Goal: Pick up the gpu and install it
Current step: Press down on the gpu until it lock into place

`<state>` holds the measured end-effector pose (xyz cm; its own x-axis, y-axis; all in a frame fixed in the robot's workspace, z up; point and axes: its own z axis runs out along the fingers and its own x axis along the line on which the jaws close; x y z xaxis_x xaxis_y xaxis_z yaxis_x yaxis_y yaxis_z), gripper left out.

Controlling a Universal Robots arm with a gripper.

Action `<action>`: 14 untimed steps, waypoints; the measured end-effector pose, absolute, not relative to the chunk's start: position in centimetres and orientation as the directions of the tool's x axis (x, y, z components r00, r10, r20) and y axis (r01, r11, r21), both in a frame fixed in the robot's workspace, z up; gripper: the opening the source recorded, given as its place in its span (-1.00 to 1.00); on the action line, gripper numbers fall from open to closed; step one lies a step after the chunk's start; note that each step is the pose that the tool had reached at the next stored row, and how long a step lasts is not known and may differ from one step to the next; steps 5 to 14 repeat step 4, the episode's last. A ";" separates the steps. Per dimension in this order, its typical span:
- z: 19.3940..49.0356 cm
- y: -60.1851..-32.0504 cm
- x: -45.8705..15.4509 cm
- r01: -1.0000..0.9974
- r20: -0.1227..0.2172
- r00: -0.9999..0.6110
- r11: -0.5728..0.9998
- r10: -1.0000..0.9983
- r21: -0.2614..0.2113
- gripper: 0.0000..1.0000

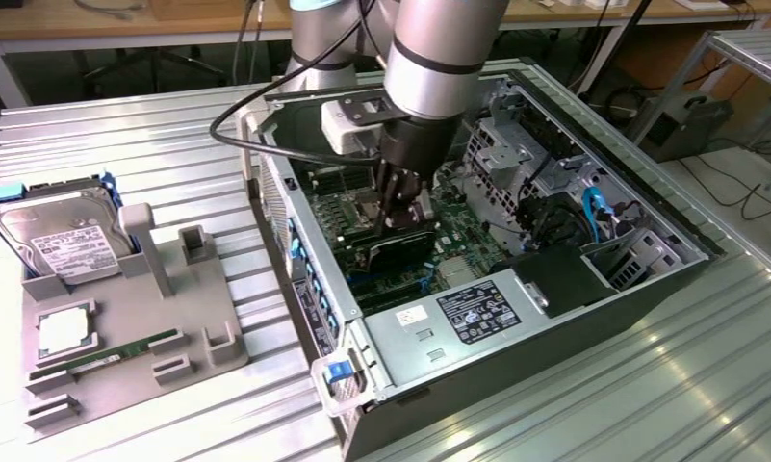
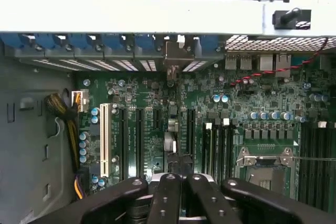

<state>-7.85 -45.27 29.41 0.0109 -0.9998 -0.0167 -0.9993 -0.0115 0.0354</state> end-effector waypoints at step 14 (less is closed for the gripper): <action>29.4 -45.3 -7.8 -0.999 -0.016 0.011 -0.012 -1.000 0.035 -0.79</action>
